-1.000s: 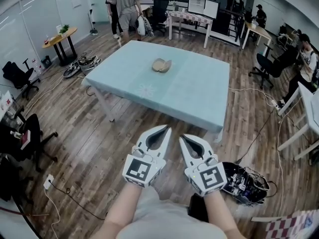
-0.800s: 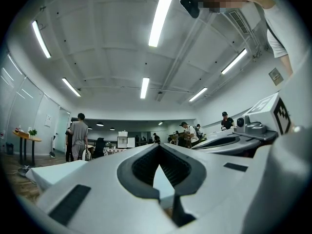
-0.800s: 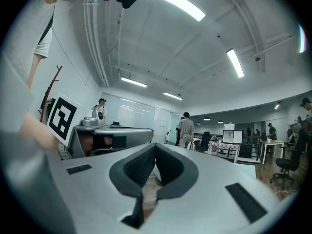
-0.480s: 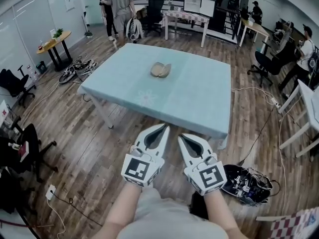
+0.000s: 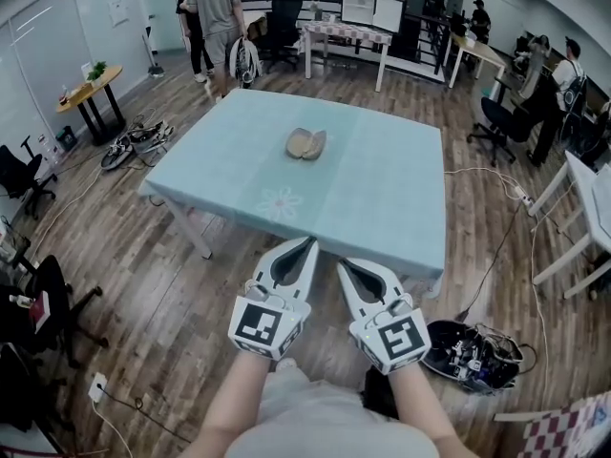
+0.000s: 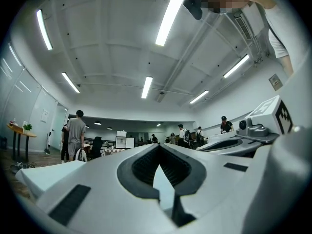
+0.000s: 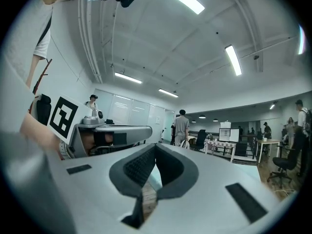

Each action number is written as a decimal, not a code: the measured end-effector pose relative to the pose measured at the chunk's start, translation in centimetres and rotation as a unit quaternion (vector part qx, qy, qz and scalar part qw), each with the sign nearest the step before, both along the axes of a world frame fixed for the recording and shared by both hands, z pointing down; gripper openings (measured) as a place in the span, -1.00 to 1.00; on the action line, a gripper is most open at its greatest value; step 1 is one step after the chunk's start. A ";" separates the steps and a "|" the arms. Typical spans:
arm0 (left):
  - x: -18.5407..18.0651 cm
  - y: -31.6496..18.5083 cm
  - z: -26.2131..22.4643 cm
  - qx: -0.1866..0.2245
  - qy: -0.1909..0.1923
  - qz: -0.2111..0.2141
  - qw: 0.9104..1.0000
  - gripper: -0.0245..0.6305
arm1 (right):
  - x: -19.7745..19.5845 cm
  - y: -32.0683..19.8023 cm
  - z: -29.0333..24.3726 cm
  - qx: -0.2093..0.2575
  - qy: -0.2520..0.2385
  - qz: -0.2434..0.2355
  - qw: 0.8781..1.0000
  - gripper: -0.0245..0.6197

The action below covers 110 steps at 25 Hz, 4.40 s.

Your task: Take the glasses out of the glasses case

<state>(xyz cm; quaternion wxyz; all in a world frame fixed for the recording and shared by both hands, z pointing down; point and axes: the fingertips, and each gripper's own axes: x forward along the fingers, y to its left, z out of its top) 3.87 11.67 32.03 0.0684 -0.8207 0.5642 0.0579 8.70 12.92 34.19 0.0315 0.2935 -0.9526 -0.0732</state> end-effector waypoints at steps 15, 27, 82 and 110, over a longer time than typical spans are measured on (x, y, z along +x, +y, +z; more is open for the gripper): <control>-6.9 -4.9 1.0 -0.018 0.010 0.045 0.999 -0.90 | -6.8 -5.0 0.7 -0.009 -0.001 0.055 0.998 -0.90; -9.8 -6.3 2.6 -0.038 0.026 0.066 0.997 -0.90 | -9.1 -6.0 2.4 -0.033 0.004 0.079 0.996 -0.90; -12.9 -37.2 10.3 -0.220 0.009 0.131 0.967 -0.63 | -14.1 -37.8 5.7 -0.093 -0.012 0.089 0.992 -0.90; -16.2 -50.1 14.9 -0.308 -0.007 0.151 0.939 -0.89 | -13.3 -45.0 9.0 -0.155 -0.001 0.141 0.978 -0.90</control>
